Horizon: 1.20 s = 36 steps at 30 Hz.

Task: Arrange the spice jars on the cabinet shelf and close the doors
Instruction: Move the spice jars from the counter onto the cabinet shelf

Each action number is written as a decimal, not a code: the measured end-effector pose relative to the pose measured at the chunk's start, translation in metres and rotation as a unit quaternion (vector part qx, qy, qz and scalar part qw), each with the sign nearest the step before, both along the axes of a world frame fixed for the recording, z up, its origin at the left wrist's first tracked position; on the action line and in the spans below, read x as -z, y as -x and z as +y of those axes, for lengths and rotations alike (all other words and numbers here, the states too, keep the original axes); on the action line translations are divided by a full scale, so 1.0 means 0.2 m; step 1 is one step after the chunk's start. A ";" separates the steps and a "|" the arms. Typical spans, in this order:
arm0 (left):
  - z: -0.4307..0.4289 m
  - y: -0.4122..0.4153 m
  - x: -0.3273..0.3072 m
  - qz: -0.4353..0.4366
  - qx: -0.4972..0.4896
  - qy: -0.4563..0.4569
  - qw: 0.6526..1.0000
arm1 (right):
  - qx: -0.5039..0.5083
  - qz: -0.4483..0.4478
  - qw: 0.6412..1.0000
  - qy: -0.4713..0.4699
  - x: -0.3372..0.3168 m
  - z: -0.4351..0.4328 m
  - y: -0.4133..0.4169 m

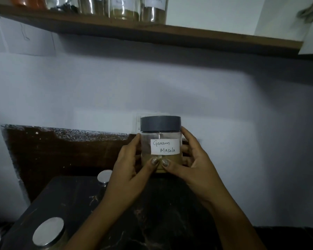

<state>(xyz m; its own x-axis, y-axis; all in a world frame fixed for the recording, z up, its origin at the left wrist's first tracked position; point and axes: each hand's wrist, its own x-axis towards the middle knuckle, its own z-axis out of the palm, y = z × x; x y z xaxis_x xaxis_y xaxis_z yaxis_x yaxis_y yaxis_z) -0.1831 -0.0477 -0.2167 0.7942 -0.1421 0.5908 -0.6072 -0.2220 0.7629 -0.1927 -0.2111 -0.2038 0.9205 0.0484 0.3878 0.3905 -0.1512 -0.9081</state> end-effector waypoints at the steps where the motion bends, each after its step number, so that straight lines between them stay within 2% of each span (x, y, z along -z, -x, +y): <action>1: -0.02 -0.02 -0.03 -0.005 0.007 0.016 1.000 | 0.004 -0.007 1.000 0.001 -0.04 -0.01 -0.01; 6: -0.10 -0.13 -0.22 -0.067 0.014 0.027 0.997 | 0.052 -0.060 0.997 0.027 -0.24 -0.05 -0.10; 13: -0.23 -0.33 -0.59 -0.164 -0.059 0.019 0.985 | 0.117 -0.161 0.977 0.076 -0.60 -0.14 -0.28; 23: -0.39 -0.66 -1.11 -0.276 -0.063 0.037 0.958 | 0.132 -0.288 0.946 0.063 -1.07 -0.29 -0.57; 27: -0.47 -0.80 -1.25 -0.302 -0.073 0.045 0.950 | 0.169 -0.307 0.933 0.081 -1.21 -0.31 -0.69; 36: -0.52 -1.10 -1.32 -0.347 -0.156 -0.015 0.925 | 0.249 -0.276 0.900 0.228 -1.33 -0.35 -0.97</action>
